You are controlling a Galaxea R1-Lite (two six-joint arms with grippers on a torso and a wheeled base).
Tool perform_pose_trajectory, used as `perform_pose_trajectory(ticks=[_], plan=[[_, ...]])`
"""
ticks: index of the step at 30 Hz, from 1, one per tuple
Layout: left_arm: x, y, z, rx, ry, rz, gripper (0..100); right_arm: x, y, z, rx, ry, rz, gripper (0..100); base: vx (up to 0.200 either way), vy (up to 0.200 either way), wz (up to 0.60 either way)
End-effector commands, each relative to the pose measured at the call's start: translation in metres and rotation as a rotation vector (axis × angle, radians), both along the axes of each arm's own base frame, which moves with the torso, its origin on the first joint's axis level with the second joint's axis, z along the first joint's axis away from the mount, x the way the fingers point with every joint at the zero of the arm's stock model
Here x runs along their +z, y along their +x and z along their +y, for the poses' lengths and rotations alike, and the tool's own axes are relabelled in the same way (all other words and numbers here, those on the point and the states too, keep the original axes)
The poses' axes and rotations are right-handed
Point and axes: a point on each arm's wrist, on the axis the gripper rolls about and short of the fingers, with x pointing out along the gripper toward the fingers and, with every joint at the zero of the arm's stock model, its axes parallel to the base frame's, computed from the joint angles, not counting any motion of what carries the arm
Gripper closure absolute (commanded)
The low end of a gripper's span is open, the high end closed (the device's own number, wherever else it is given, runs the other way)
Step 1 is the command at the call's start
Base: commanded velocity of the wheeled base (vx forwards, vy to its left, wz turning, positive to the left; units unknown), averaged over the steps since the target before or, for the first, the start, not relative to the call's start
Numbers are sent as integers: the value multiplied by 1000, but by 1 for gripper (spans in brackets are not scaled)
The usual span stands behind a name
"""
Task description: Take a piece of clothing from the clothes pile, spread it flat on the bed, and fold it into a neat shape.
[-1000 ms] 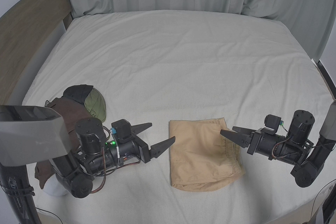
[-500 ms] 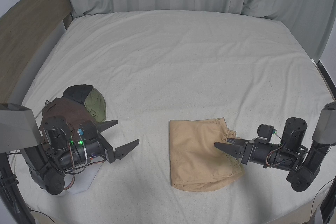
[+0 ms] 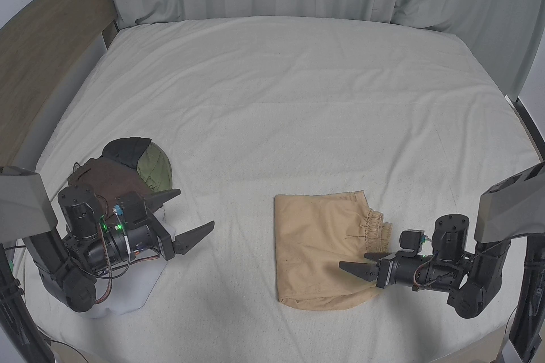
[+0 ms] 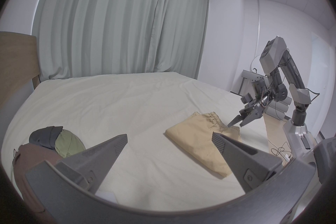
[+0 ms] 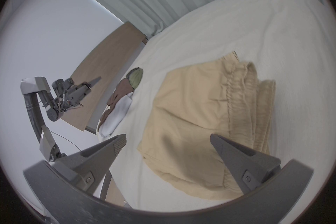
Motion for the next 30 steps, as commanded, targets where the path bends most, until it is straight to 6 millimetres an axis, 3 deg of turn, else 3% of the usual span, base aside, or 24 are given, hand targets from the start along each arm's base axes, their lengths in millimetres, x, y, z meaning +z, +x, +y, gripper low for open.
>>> perform_pose_trajectory(ticks=[1, 7, 19, 26, 30], plan=[[3, -1, 2, 3, -1, -9, 0, -26, 1, -5, -20, -39, 83, 0, 0, 0, 0], [0, -1, 0, -3, 1, 2, 0, -38, 2, -10, -37, -56, 120, 0, 0, 0, 0], [0, -2, 1, -4, -1, 4, 0, -43, 1, -14, -46, -72, 136, 0, 0, 0, 0], [0, -3, 0, -6, -2, 8, 0, -10, 23, -6, -52, 4, -23, 0, 0, 0, 0], [0, -3, 0, -6, -1, 5, 0, -5, 41, -7, -117, 25, -75, 0, 0, 0, 0]])
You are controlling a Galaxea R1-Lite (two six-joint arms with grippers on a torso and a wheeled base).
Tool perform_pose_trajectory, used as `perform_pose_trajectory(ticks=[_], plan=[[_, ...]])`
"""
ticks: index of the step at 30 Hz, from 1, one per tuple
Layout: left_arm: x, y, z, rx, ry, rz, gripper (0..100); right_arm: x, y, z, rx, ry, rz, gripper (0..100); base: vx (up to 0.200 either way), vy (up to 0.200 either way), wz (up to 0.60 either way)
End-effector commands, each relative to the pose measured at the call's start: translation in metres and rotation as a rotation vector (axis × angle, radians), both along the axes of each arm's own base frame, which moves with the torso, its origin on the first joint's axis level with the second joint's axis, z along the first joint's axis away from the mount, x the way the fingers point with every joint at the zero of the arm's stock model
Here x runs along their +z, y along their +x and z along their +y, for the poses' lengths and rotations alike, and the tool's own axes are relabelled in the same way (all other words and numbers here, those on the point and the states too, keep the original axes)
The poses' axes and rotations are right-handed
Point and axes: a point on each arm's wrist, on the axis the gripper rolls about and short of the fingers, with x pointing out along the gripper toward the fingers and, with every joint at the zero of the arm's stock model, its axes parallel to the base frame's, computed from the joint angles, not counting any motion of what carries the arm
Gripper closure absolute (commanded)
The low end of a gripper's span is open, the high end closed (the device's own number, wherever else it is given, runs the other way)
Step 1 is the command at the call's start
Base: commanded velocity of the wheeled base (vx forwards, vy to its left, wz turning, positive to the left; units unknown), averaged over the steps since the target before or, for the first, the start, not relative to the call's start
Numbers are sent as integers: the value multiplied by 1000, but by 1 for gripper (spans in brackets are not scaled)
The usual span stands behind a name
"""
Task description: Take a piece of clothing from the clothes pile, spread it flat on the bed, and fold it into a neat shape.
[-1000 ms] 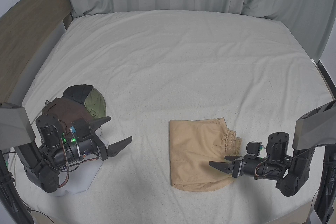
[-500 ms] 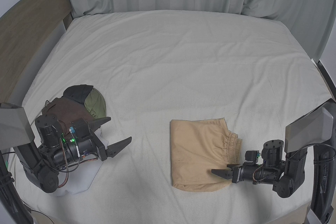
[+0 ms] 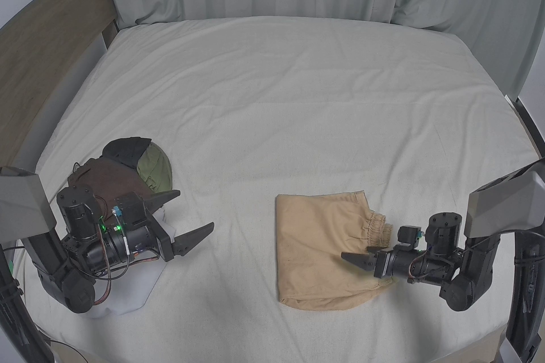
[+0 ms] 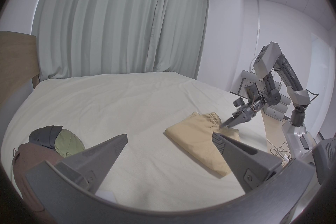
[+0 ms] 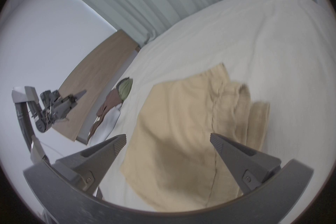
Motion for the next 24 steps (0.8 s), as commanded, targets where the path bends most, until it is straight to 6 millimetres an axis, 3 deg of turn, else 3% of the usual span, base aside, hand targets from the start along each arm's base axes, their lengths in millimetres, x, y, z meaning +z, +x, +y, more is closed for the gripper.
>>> perform_pose_trajectory(ticks=[1, 13, 24], plan=[[-1, 0, 0, 0, 1, 1, 0, 15, 21, 1, -66, 34, -94, 0, 0, 0, 0], [0, 0, 0, 1, 0, -2, 0, -1, 32, -6, -142, 17, -71, 0, 0, 0, 0], [0, 0, 0, 0, 0, -2, 0, -1, 32, -6, -141, 17, -69, 0, 0, 0, 0]])
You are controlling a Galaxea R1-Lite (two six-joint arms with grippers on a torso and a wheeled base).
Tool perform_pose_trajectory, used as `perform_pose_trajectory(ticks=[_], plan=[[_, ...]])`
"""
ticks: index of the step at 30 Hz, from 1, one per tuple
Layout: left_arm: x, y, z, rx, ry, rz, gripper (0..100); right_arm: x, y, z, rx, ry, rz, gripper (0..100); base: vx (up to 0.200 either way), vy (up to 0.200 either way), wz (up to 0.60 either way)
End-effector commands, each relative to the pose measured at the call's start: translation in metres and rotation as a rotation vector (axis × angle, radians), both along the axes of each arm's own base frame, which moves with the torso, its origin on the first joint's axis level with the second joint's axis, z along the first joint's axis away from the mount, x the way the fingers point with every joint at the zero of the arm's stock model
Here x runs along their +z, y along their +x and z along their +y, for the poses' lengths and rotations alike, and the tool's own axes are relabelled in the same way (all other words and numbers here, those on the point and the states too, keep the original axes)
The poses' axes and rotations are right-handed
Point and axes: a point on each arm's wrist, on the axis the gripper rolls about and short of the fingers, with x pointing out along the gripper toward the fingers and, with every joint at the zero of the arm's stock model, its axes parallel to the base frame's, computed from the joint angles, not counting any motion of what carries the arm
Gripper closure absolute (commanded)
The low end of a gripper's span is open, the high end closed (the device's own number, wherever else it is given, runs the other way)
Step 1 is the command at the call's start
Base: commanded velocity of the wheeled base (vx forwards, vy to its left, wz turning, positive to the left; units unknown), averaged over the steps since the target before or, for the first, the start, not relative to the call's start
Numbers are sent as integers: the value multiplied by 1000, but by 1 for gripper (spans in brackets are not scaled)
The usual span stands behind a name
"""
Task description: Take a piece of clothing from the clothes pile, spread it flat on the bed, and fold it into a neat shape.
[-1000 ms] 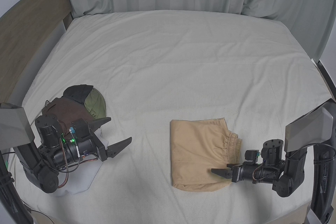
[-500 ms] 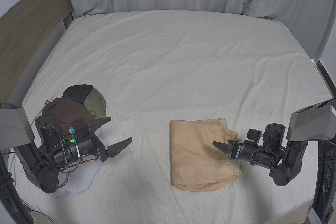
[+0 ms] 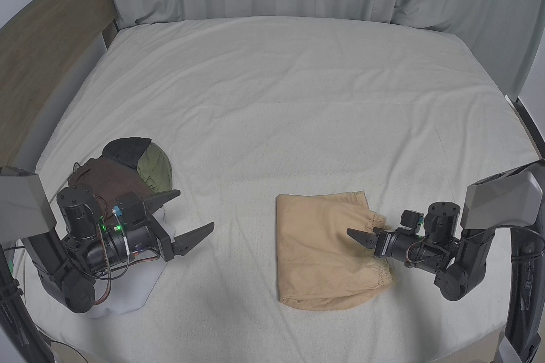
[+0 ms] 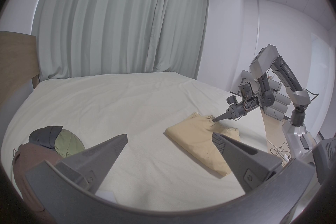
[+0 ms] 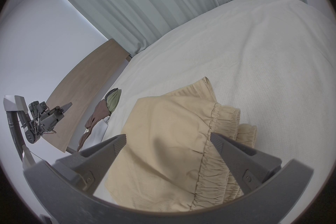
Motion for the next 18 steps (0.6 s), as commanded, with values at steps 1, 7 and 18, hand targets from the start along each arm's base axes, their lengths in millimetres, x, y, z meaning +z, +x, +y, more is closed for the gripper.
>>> perform_pose_trajectory(ticks=[1, 7, 18], plan=[[-1, 0, 0, 0, 0, 1, 0, -1, 0, 1, 2, 1, 3, 0, 0, 0, 0], [0, 0, 0, 0, 0, 1, 0, 18, -12, -1, 27, 10, -19, 0, 0, 0, 0], [-1, 0, 0, -2, 2, 2, 0, 33, -46, -12, 115, -14, 0, 0, 0, 0, 0]])
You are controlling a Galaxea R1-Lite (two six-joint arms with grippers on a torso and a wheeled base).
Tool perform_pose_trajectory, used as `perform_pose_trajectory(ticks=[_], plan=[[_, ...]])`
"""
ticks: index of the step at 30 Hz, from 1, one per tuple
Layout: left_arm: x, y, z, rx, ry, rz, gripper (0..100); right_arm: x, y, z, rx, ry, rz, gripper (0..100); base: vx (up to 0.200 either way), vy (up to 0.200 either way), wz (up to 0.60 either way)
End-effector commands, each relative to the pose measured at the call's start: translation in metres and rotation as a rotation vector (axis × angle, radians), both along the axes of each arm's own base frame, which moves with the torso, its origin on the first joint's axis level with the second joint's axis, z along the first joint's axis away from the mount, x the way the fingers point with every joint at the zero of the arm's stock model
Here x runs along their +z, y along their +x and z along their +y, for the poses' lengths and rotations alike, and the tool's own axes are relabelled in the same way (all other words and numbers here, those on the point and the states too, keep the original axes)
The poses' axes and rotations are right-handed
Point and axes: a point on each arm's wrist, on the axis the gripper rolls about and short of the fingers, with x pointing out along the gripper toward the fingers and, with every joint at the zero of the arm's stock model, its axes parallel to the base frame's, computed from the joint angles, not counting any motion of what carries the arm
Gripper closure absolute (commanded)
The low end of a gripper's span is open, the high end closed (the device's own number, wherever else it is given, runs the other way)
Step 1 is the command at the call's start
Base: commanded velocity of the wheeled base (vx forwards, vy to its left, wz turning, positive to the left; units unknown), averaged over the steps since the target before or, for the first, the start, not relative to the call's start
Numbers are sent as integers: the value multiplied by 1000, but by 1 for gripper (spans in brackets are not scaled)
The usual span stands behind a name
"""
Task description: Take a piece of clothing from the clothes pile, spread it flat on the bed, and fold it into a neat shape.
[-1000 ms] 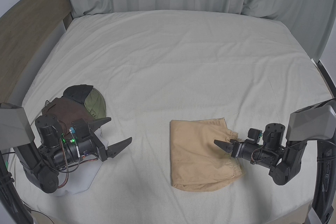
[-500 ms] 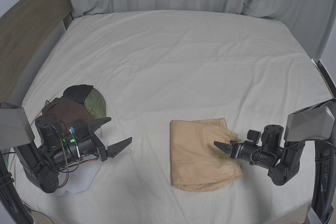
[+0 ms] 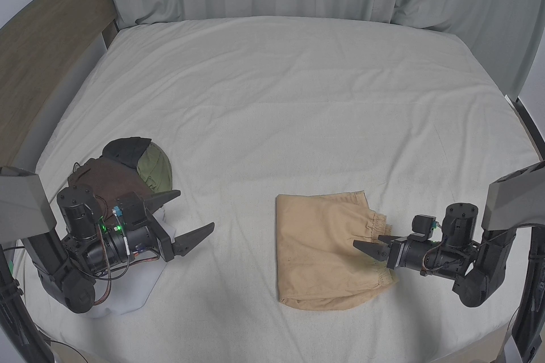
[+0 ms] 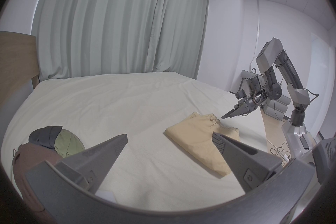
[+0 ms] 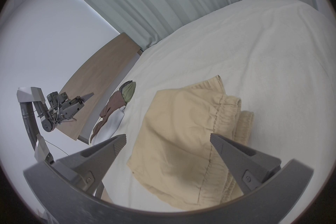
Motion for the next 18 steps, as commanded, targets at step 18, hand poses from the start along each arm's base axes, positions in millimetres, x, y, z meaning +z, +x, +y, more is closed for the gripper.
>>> perform_pose_trajectory(ticks=[18], plan=[[-2, -1, -1, -4, 1, 7, 0, -29, -29, -25, -9, -131, 133, 0, 0, 0, 0]])
